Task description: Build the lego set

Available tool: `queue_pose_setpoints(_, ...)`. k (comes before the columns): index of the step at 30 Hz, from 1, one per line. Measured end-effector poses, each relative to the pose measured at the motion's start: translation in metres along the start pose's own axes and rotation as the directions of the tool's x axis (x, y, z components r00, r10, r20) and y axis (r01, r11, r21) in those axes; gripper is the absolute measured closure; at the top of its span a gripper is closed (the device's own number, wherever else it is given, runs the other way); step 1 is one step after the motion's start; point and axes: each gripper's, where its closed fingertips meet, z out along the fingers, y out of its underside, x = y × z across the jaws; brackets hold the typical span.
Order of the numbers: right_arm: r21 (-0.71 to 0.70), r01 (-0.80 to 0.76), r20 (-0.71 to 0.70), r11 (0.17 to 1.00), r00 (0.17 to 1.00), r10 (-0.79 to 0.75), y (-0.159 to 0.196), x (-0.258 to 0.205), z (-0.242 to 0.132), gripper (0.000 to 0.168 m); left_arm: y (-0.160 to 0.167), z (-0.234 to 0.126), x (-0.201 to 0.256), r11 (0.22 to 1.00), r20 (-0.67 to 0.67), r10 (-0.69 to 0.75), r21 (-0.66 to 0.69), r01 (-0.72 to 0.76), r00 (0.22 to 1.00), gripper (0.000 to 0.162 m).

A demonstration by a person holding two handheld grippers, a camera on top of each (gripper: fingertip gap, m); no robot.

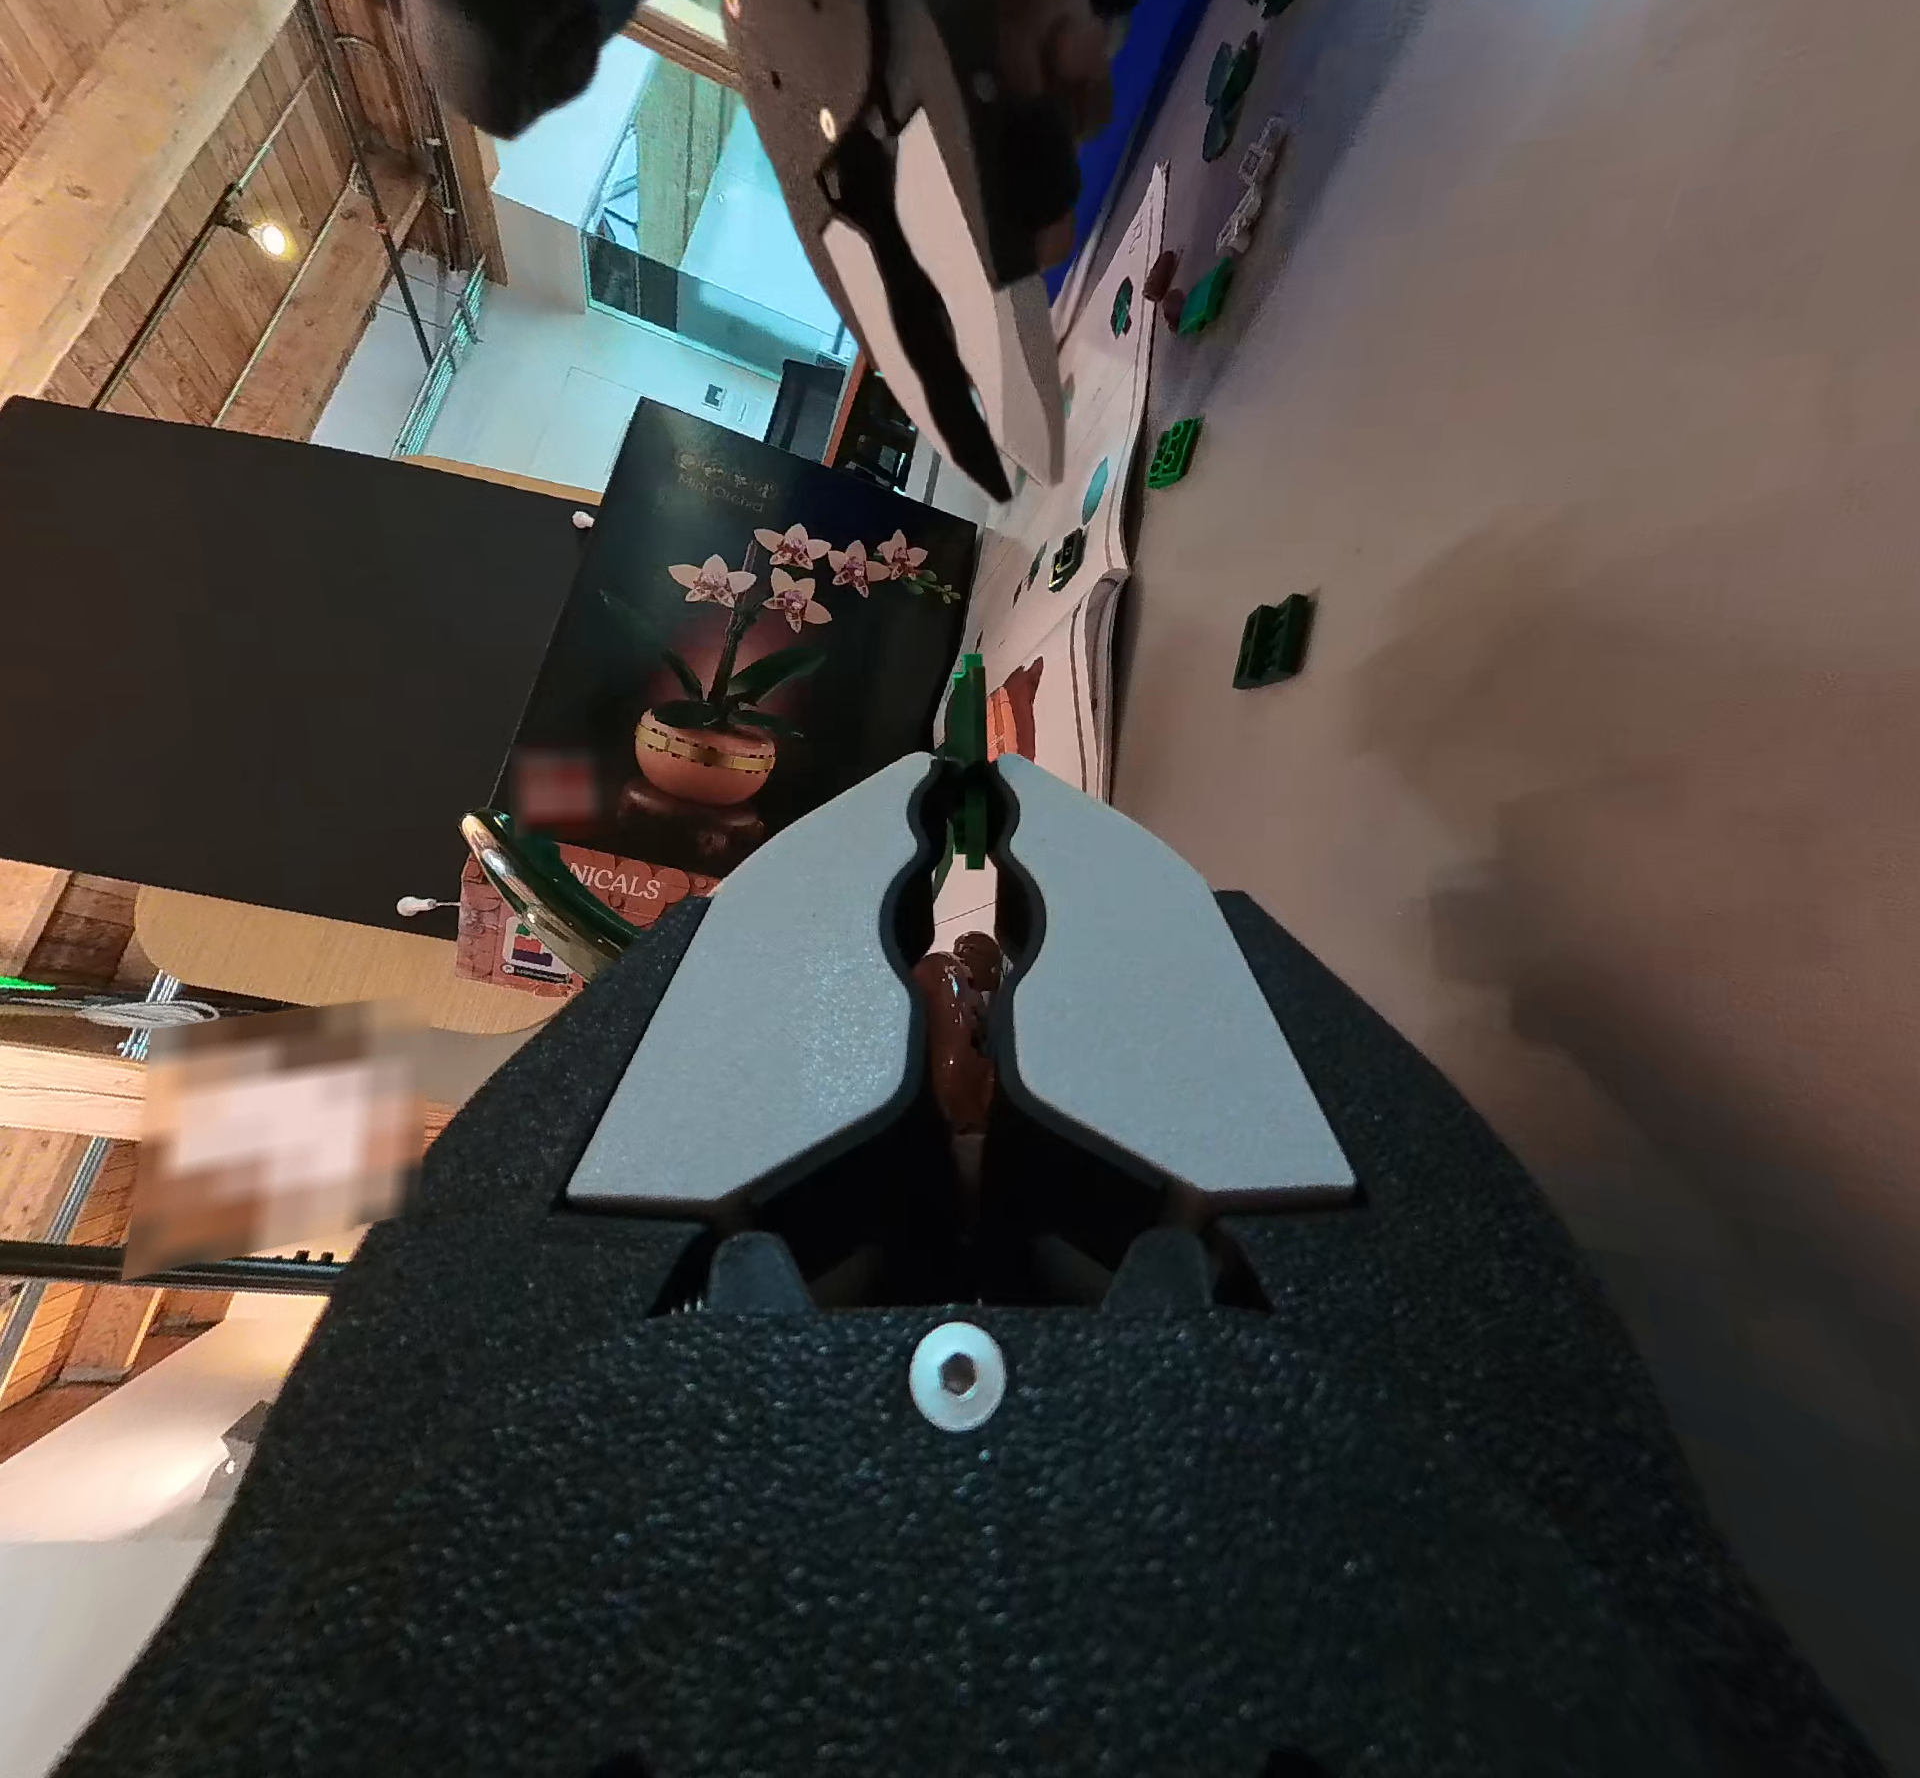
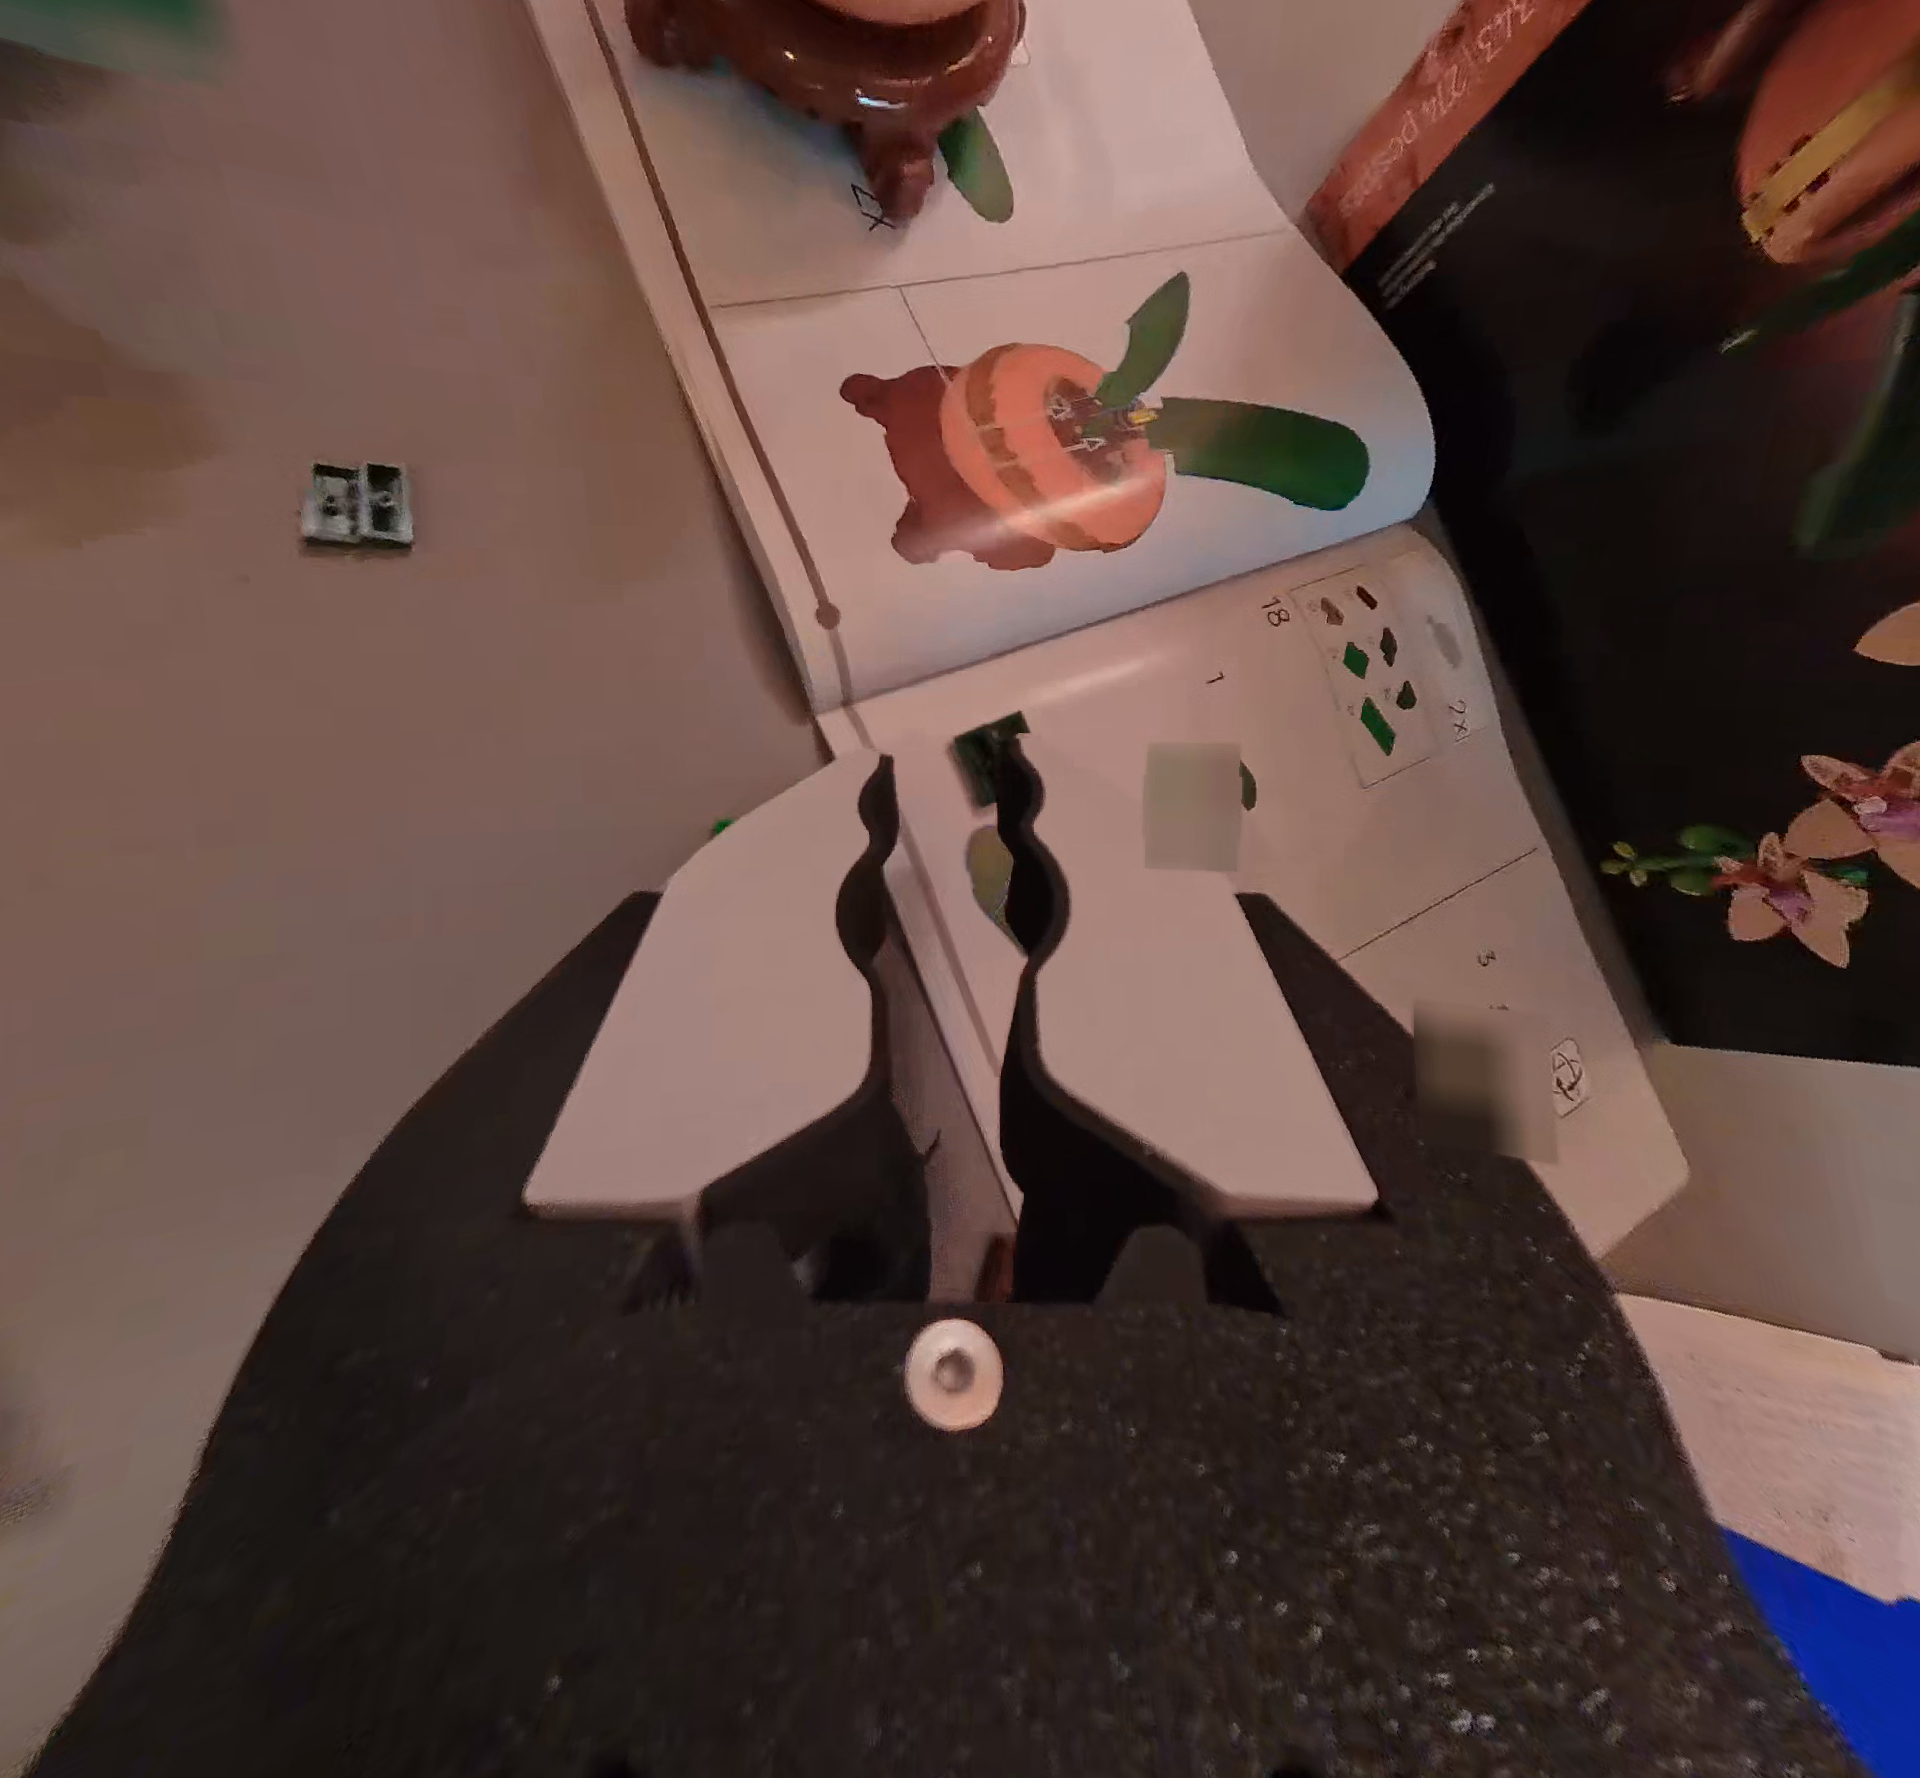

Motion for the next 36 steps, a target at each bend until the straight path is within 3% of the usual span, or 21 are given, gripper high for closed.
queue_pose_setpoints(5,-0.087,-0.039,0.052,0.995,0.998,0.044,0.011,0.009,0.024,0.132,-0.001,0.0,0.0,1.0,0.003,0.001,0.003,-0.002,1.0,0.157)
queue_pose_setpoints(8,-0.1,-0.105,0.197,0.989,0.972,0.124,0.011,0.002,0.03,0.153,-0.001,0.0,-0.001,1.0,0.003,0.003,0.001,-0.003,1.0,0.157)
queue_pose_setpoints(10,-0.113,-0.092,0.218,0.989,0.969,0.115,0.009,0.005,0.027,0.162,-0.001,-0.001,-0.001,1.0,0.005,0.001,0.004,-0.001,1.0,0.157)
queue_pose_setpoints(17,0.139,-0.053,0.176,0.989,0.984,0.028,-0.065,0.023,-0.02,0.16,-0.001,0.0,0.0,1.0,0.003,0.003,0.004,-0.003,1.0,0.157)
queue_pose_setpoints(20,0.206,-0.111,0.212,0.972,0.975,0.066,-0.081,0.024,-0.034,0.128,0.0,-0.001,0.0,1.0,0.002,0.01,-0.001,-0.01,1.0,0.157)
queue_pose_setpoints(25,0.208,-0.181,0.128,0.961,0.979,0.157,-0.064,0.044,-0.032,0.148,0.0,-0.001,0.0,1.0,0.002,0.01,0.0,-0.01,1.0,0.157)
queue_pose_setpoints(28,0.204,-0.163,0.182,0.965,0.975,0.126,-0.056,0.025,-0.032,0.154,0.001,-0.001,-0.002,1.0,0.01,0.004,-0.005,-0.004,1.0,0.157)
queue_pose_setpoints(36,0.171,-0.042,0.361,0.984,0.932,-0.023,-0.039,-0.094,-0.006,0.153,0.014,0.0,-0.012,0.997,0.057,-0.05,-0.056,0.053,0.997,0.157)
